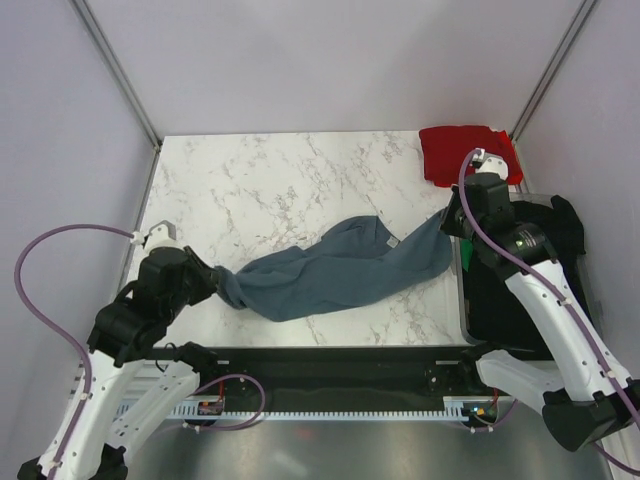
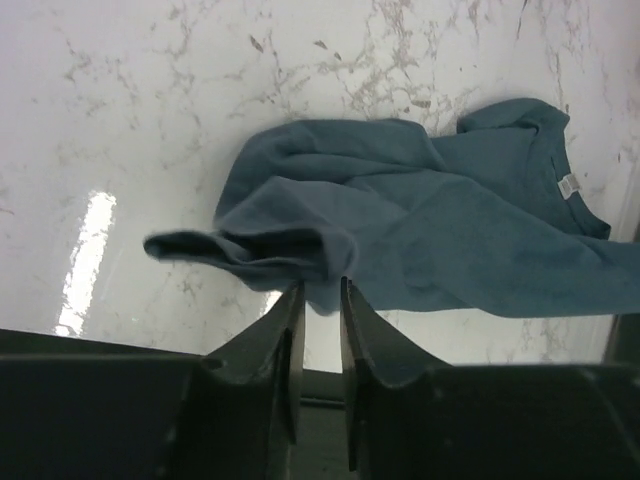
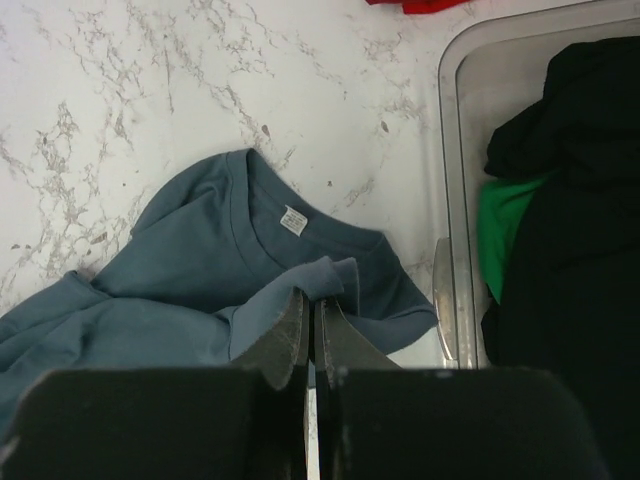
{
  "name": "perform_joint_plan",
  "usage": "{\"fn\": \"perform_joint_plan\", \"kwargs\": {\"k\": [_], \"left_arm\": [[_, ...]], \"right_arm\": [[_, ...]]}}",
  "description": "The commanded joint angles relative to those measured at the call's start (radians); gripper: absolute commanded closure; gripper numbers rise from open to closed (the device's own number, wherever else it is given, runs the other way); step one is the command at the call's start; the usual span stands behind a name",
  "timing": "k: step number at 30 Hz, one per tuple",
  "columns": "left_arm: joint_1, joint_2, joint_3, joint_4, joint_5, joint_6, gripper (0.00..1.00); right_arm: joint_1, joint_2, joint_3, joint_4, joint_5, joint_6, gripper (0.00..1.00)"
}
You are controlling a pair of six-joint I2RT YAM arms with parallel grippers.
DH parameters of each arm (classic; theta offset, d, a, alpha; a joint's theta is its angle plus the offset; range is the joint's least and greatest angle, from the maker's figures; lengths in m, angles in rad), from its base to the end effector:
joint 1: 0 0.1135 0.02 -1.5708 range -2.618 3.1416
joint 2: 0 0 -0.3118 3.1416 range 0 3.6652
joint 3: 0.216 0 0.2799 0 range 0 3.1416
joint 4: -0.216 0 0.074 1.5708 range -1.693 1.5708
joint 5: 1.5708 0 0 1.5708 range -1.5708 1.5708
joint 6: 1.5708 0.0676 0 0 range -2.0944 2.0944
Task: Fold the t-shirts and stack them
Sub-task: Flatten the tshirt out
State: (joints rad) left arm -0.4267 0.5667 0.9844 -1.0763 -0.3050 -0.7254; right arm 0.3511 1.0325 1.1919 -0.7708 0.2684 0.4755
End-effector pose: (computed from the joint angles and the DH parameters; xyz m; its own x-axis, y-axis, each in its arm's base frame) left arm 0.0922 -0.0196 0.3619 -0.5353 -0.4518 -0.7137 -0.2360 0.8913 -0.3872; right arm 0.2264 0.0638 0.4039 -0.5377 0.2731 -0.7977 0.1332 0.9617 0.2395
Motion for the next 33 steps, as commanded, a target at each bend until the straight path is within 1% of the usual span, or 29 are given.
{"fn": "perform_joint_plan", "kwargs": {"k": [1,2,3,4,6,8,10,11,13,14,15,16,17,18,21,22,23,25,26,27,29,30,33], "left_arm": [[0.006,-0.007,-0.026,0.033,0.073,-0.143,0.71],[0.006,-0.004,-0.027,0.033,0.072,-0.144,0.72],[0.006,-0.001,-0.027,0.035,0.060,-0.141,0.74],[0.006,0.005,-0.024,0.035,0.040,-0.132,0.79],[0.006,0.016,-0.009,0.033,0.026,-0.117,0.79],[0.006,0.031,0.022,0.035,0.017,-0.098,0.65],[0.005,0.062,0.045,0.039,0.010,-0.069,0.53],[0.006,0.077,0.043,0.065,0.014,-0.060,0.42],[0.006,0.152,0.028,0.090,0.053,-0.023,0.37],[0.006,0.183,0.020,0.096,0.070,-0.019,0.37],[0.005,0.211,-0.001,0.126,0.113,0.001,0.36],[0.006,0.273,-0.015,0.147,0.131,0.010,0.36],[0.006,0.297,-0.029,0.168,0.148,0.015,0.36],[0.006,0.323,-0.041,0.224,0.173,0.029,0.36],[0.005,0.413,-0.064,0.329,0.190,0.069,0.36],[0.006,0.441,-0.050,0.390,0.196,0.084,0.36],[0.006,0.514,-0.040,0.416,0.205,0.099,0.35],[0.006,0.606,0.000,0.463,0.225,0.141,0.35],[0.006,0.652,0.016,0.469,0.227,0.150,0.35],[0.006,0.744,0.040,0.478,0.231,0.170,0.36],[0.006,0.818,0.063,0.515,0.236,0.187,0.40],[0.006,0.885,0.080,0.522,0.239,0.190,0.42],[0.006,0.956,0.089,0.558,0.257,0.202,0.44]], "right_arm": [[-0.003,-0.031,0.003,0.039,0.055,0.028,1.00],[-0.004,-0.025,0.003,0.042,0.055,0.026,1.00],[-0.004,-0.014,0.006,0.047,0.049,0.023,1.00],[-0.006,-0.002,0.009,0.059,0.039,0.020,1.00],[-0.006,0.011,0.015,0.065,0.032,0.015,1.00],[-0.004,0.018,0.021,0.065,0.037,0.012,1.00],[-0.004,0.008,0.012,0.073,0.040,0.012,1.00],[-0.004,0.000,-0.012,0.080,0.031,0.014,1.00],[-0.004,-0.017,-0.056,0.114,0.000,0.011,1.00],[-0.004,-0.018,-0.067,0.125,-0.023,0.008,1.00],[-0.006,-0.009,-0.077,0.148,-0.097,-0.001,1.00],[-0.004,0.000,-0.086,0.160,-0.131,-0.008,1.00],[-0.004,0.012,-0.083,0.165,-0.164,-0.008,1.00],[-0.006,0.035,-0.080,0.165,-0.196,-0.009,1.00],[-0.004,0.041,-0.069,0.168,-0.202,-0.017,1.00],[-0.006,0.038,-0.074,0.171,-0.190,-0.023,1.00],[-0.004,0.026,-0.078,0.176,-0.186,-0.026,1.00],[-0.004,0.015,-0.101,0.176,-0.179,-0.032,1.00],[-0.004,0.005,-0.110,0.174,-0.181,-0.034,1.00],[-0.004,-0.003,-0.123,0.171,-0.181,-0.032,1.00],[-0.004,-0.021,-0.164,0.173,-0.184,-0.031,1.00],[-0.004,-0.031,-0.178,0.173,-0.184,-0.028,1.00],[-0.004,-0.052,-0.218,0.173,-0.192,-0.023,1.00]]}}
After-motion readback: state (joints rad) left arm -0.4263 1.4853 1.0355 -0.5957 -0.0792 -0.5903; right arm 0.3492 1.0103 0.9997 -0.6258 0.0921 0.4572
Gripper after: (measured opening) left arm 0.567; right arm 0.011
